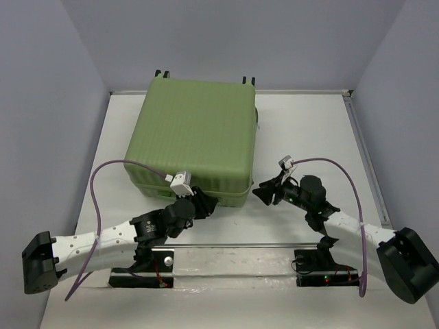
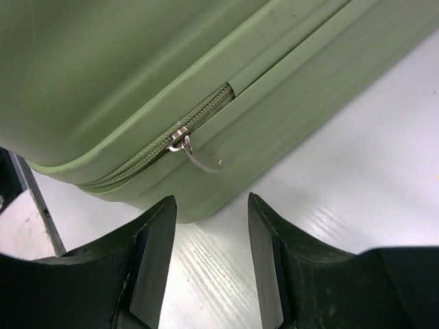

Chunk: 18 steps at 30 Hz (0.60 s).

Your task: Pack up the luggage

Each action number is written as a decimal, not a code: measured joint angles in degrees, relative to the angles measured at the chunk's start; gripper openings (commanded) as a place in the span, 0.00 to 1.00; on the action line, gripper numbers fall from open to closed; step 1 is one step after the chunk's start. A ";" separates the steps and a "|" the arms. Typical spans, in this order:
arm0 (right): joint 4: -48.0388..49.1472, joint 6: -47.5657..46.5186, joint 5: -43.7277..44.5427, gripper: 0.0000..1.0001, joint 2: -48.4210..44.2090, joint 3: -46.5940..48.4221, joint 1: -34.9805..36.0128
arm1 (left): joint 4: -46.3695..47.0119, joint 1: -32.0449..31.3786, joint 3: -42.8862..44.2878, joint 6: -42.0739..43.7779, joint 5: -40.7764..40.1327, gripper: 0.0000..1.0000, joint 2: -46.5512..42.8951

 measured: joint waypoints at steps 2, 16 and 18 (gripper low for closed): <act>3.61 -2.60 -1.64 0.55 3.48 0.07 -0.61 | 0.79 0.63 0.00 1.07 1.07 0.40 0.81; 10.73 -9.42 -6.67 0.57 11.80 2.75 -2.05 | 3.93 1.77 0.00 3.50 4.17 0.39 2.19; 10.75 -10.38 -6.75 0.57 11.85 2.84 -2.14 | 4.61 1.84 0.00 3.54 4.02 0.39 2.58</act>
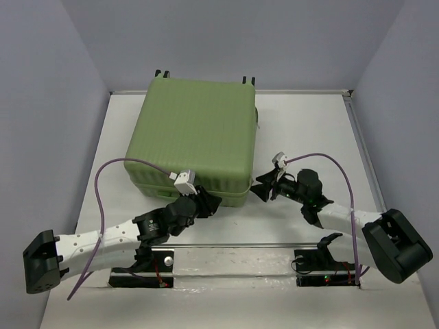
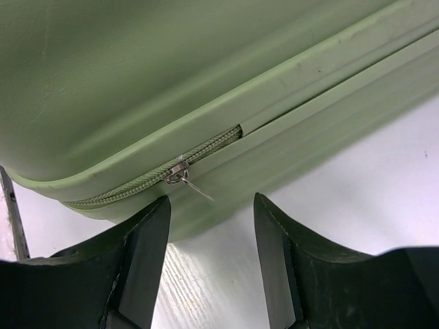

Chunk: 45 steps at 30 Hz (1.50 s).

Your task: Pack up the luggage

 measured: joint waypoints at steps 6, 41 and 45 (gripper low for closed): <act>0.15 -1.99 -1.97 0.52 2.64 1.92 -0.83 | 2.21 0.00 0.02 0.07 -0.15 0.38 1.18; -25.88 12.55 20.15 0.07 -18.16 2.05 18.69 | 13.99 6.40 6.05 11.69 9.16 0.36 16.13; -26.80 16.13 30.56 0.07 -16.94 3.63 26.43 | 13.22 6.91 8.59 12.63 10.49 0.35 19.23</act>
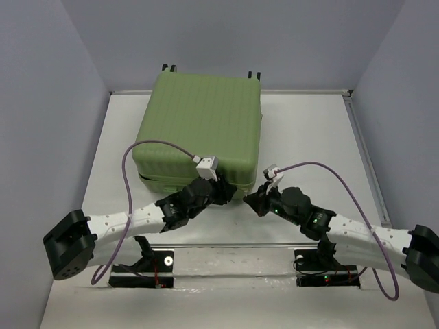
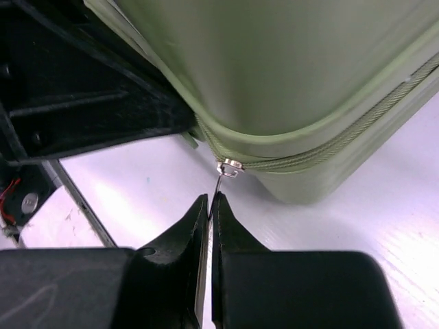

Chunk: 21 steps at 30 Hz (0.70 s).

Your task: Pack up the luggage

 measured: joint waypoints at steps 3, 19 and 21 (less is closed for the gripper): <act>0.81 2.36 6.43 0.07 4.04 2.12 3.08 | -0.20 -0.04 3.61 1.03 2.82 0.35 3.93; 2.64 9.97 18.93 0.07 19.47 11.82 8.68 | -34.14 18.40 29.09 4.83 -7.98 0.99 -22.58; 2.58 9.94 18.95 0.07 19.47 11.82 8.66 | -35.60 26.23 30.95 5.68 -8.50 0.99 -22.91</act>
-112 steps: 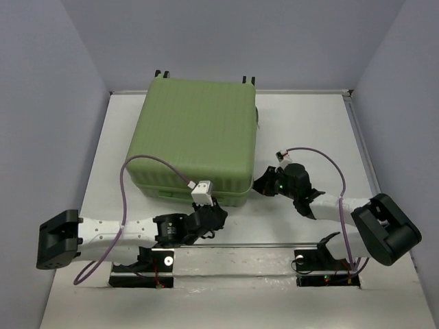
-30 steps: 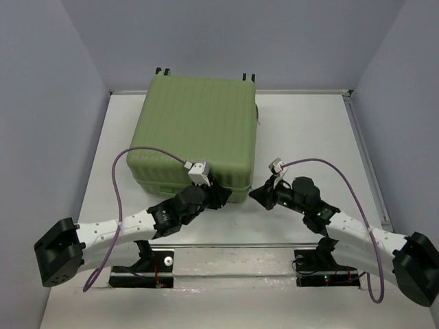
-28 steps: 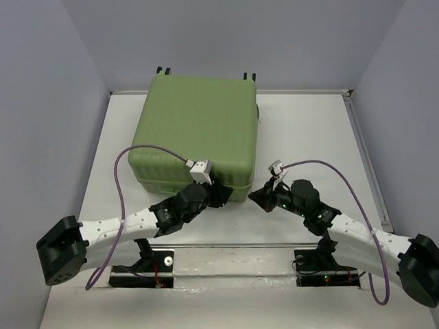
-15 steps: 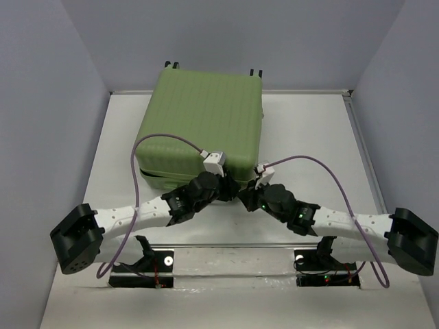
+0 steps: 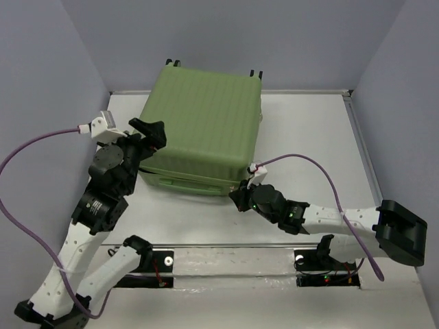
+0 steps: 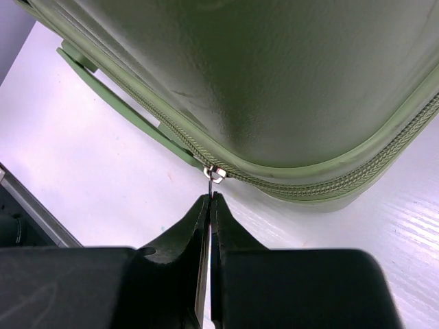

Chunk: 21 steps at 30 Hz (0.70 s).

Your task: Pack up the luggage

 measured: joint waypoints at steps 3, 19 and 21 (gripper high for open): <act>-0.42 -0.13 -0.15 0.07 0.02 0.28 0.00 | -2.62 14.84 0.02 2.19 5.14 0.99 2.03; -4.42 -3.26 -1.99 0.07 0.07 2.40 -0.26 | 14.82 43.47 -8.50 3.52 47.67 0.99 25.33; -6.27 -4.17 -1.95 0.07 1.77 4.66 -0.15 | 20.41 42.62 -13.11 2.51 46.86 0.99 23.30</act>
